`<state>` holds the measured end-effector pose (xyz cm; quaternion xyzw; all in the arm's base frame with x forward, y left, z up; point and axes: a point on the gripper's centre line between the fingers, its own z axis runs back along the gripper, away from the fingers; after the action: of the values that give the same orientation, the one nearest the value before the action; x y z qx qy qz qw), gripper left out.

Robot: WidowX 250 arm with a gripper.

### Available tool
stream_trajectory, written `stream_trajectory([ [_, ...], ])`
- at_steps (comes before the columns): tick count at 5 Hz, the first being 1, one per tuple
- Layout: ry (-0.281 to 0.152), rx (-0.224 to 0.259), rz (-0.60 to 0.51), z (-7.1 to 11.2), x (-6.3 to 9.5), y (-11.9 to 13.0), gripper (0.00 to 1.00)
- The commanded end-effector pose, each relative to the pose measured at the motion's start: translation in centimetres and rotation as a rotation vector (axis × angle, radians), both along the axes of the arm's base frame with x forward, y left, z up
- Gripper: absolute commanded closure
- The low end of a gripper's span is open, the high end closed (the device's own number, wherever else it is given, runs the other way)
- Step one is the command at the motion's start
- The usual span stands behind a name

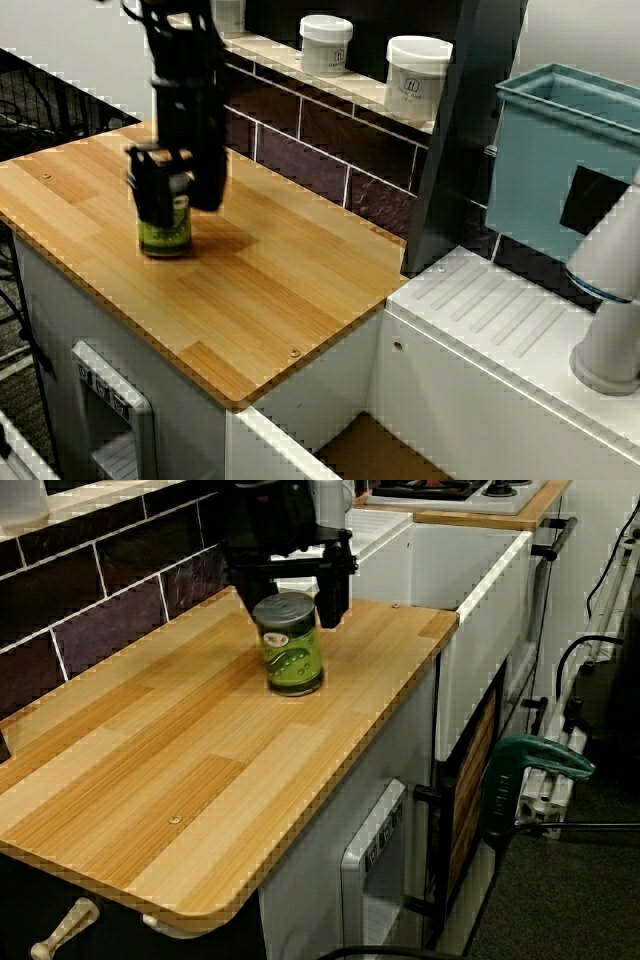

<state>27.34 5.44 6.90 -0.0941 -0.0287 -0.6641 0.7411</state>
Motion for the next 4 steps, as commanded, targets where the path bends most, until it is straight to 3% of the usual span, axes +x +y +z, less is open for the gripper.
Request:
stream_trajectory([
  [1,-0.060,-0.032,0.029,3.6,0.1,8.3,0.00],
  [3,-0.057,-0.038,0.090,2.0,0.0,11.3,0.00],
  [4,-0.063,-0.051,0.130,2.7,0.4,12.2,0.00],
])
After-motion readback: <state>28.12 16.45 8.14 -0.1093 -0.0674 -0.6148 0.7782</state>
